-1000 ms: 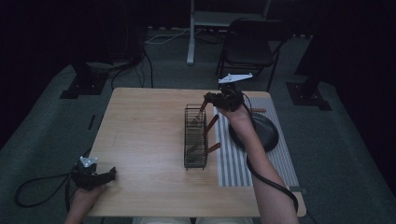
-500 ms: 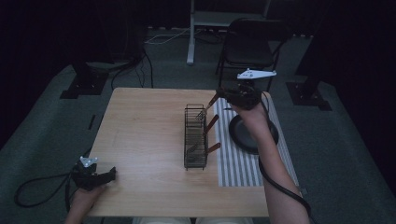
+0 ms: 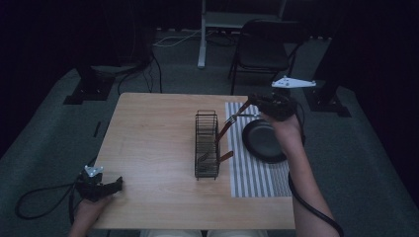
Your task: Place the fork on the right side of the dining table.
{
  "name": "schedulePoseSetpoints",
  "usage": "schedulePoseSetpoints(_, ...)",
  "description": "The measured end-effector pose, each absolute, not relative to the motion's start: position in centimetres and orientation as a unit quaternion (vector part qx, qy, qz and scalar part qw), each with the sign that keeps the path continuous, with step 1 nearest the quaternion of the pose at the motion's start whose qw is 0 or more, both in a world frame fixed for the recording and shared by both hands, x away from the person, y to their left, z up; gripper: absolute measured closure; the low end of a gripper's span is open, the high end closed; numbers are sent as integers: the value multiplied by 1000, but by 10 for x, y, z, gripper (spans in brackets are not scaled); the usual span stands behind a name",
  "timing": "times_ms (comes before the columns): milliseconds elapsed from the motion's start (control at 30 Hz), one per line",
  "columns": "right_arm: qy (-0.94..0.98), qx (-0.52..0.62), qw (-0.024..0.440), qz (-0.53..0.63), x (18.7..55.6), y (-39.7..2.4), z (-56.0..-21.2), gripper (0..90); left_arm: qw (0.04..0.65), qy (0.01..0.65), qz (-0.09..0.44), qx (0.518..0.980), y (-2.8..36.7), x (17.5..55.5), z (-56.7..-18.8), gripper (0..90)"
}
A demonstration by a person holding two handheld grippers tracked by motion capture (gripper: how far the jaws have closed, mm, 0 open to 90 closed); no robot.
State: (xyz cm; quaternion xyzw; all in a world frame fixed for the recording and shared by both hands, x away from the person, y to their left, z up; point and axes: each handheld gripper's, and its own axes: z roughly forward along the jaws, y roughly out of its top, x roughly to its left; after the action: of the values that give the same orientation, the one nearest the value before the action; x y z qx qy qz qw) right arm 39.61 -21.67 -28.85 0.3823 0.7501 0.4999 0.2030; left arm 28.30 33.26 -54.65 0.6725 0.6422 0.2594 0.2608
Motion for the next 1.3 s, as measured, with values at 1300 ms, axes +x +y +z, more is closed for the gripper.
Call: schedulePoseSetpoints(1300, 702, 483, 186, 490, 286, -278, -391, 806, 261, 643, 259, 672, 333, 283, -546, 7)
